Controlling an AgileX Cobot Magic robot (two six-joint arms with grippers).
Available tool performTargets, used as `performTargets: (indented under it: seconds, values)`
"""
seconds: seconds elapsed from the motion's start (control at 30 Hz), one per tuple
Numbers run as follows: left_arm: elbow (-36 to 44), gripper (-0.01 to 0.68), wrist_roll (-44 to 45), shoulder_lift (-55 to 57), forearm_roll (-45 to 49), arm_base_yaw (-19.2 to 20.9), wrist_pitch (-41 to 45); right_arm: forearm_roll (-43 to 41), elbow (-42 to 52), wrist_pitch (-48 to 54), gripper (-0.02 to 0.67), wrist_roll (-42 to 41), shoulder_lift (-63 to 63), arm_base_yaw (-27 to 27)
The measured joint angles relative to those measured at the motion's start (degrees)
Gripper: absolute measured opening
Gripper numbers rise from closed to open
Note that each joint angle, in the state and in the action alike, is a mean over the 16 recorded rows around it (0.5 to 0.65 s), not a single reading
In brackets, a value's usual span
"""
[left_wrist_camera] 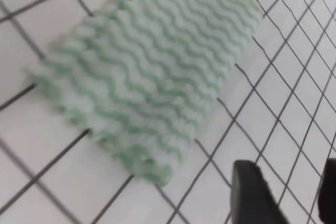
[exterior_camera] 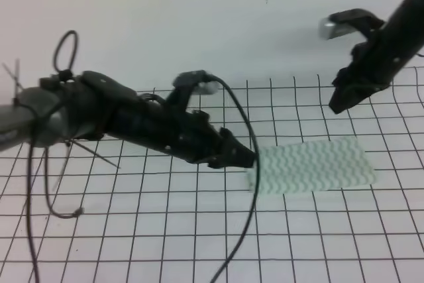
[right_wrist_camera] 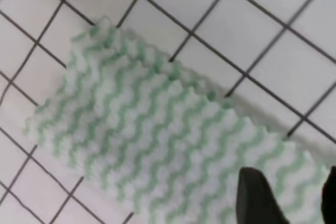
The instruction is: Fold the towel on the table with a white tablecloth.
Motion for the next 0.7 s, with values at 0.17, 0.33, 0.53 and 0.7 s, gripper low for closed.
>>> performTargets:
  seconds: [0.17,0.33,0.53,0.7]
  values:
    - [-2.73,0.31,-1.37,3.27,1.48,-2.06,-1.31,3.03,1.99,2.33,0.275,1.39,0.15,-4.34]
    - [-4.91,0.318,-2.64,5.74,3.06,-3.24,-2.53,4.41,4.77,3.91,0.26,2.73,0.12,-7.23]
    - [-6.51,0.313,-3.71,7.0,4.95,-3.53,-1.5,6.56,8.37,4.75,0.174,3.18,-2.08,-10.11]
    - [-7.58,0.256,-4.08,6.6,6.21,-3.5,1.47,9.71,9.83,5.14,0.087,3.18,-6.85,-12.61]
